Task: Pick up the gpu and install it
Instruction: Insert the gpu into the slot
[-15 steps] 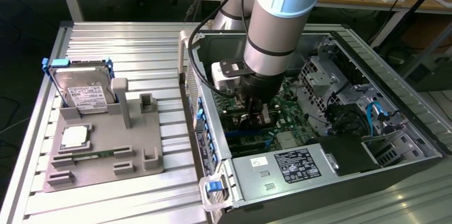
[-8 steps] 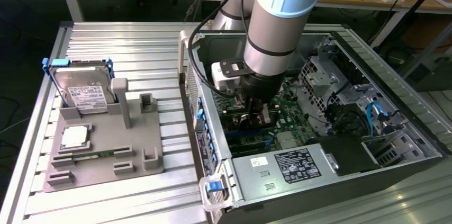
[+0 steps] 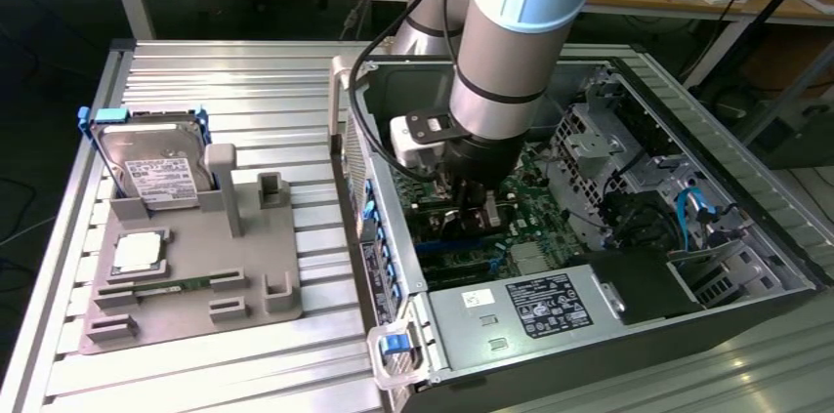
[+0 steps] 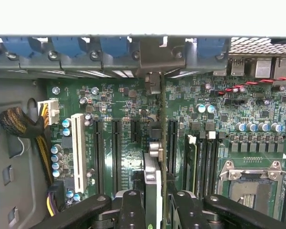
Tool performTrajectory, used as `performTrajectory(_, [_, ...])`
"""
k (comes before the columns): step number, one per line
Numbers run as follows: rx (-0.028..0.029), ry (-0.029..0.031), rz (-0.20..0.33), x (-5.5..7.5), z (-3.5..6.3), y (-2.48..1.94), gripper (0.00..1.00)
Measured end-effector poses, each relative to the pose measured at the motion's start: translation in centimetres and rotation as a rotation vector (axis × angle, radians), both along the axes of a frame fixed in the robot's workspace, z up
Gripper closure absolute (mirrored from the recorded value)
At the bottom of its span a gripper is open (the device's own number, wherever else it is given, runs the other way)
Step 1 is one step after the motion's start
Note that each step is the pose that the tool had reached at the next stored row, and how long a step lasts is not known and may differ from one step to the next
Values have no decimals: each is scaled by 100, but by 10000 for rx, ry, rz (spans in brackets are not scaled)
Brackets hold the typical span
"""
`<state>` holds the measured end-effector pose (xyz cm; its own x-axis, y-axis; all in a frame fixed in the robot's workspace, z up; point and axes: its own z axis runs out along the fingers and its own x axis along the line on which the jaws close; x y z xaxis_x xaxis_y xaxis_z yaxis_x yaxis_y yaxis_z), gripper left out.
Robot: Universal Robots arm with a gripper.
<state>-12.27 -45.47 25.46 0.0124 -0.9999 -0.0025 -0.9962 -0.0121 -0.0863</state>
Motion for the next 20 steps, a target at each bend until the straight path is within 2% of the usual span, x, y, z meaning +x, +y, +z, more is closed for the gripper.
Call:
performTrajectory(6, [-1, 1, 120, 0, -8, 0, 73])
performTrajectory(20, [-2, 5, 140, 0, -109, 0, 73])
